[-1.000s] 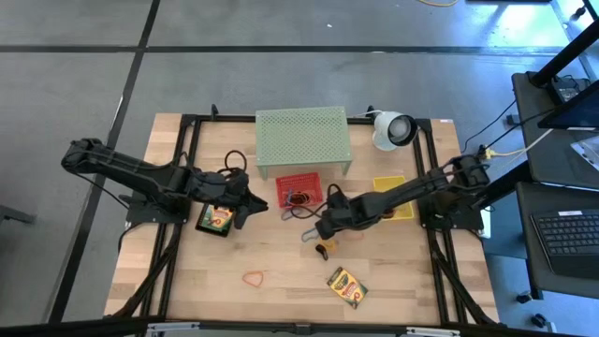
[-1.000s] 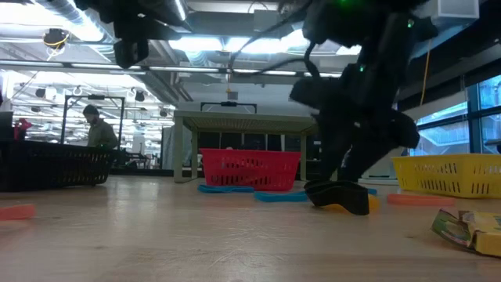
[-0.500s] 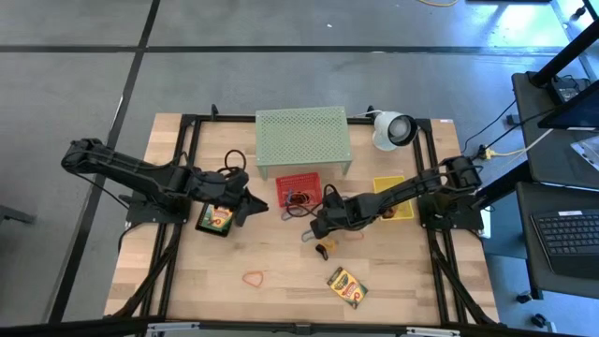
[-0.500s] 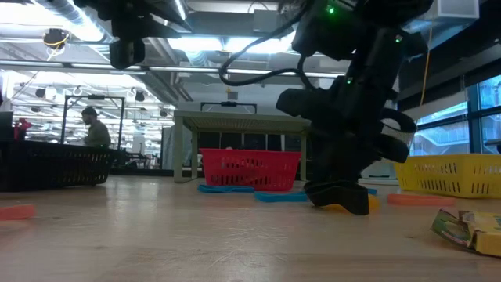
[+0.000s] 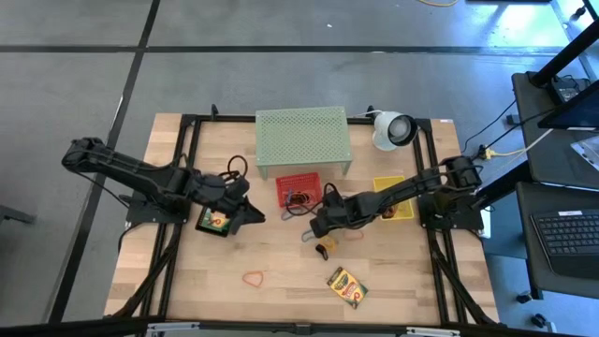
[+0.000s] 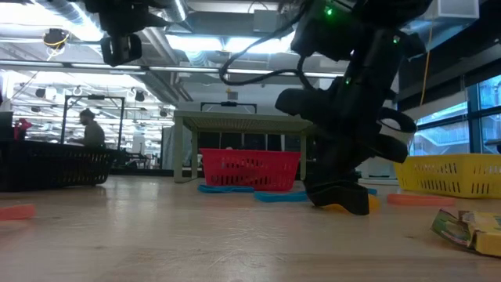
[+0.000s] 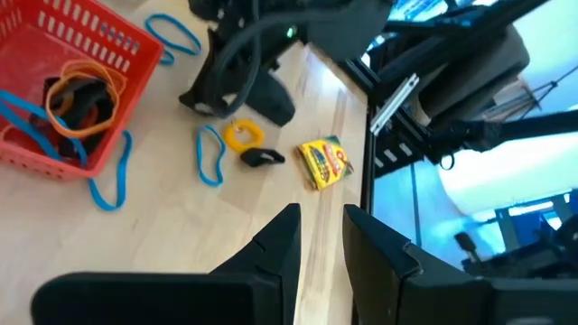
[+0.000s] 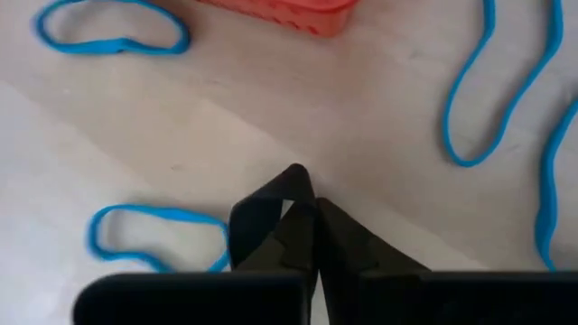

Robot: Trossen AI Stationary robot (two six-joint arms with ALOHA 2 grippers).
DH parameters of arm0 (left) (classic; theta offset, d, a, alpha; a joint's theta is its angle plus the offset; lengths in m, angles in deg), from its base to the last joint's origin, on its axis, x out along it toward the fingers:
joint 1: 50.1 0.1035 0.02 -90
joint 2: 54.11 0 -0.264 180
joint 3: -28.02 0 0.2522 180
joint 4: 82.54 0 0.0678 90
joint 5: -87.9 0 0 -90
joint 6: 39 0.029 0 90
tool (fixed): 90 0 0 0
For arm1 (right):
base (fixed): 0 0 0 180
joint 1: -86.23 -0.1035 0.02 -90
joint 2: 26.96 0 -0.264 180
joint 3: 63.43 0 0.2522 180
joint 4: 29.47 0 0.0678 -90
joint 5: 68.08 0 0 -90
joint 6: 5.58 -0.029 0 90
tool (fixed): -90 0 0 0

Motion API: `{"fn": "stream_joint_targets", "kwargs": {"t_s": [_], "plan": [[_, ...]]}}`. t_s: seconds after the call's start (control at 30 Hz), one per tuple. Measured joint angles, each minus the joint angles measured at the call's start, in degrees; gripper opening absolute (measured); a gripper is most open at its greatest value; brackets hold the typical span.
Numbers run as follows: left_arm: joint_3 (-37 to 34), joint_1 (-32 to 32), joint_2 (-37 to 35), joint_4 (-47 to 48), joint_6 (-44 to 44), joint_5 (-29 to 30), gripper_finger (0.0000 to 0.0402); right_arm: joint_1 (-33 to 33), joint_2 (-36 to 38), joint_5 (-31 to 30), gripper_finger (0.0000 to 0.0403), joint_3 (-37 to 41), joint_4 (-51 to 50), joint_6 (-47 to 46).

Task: Pick & Place Office Desk Supplies
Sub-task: Put the black rubber band into the red bin

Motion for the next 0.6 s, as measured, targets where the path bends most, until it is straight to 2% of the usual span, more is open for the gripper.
{"fn": "stream_joint_targets", "kwargs": {"t_s": [0.2, 0.33, 0.43, 0.6], "plan": [[0.0, -1.5, 0.0, 1.3, 0.4, 0.0, 0.0079, -0.1, 4.8, 0.3, 0.0003, 0.0, 0.1, 0.3], [0.0, -3.0, 0.0, 1.3, 0.5, 0.0, 0.0079, -0.2, 9.5, -2.5, 0.0002, 0.0, 0.4, 1.3], [0.0, -4.7, 0.0, 1.3, 1.7, 0.0, 0.0079, 0.1, 11.8, -4.5, 0.0002, -1.3, 0.7, 5.4], [0.0, -8.4, 0.3, 0.9, 3.6, -0.1, 0.0079, 4.1, 10.1, -4.7, 0.0001, -8.4, -4.0, 13.8]]}}
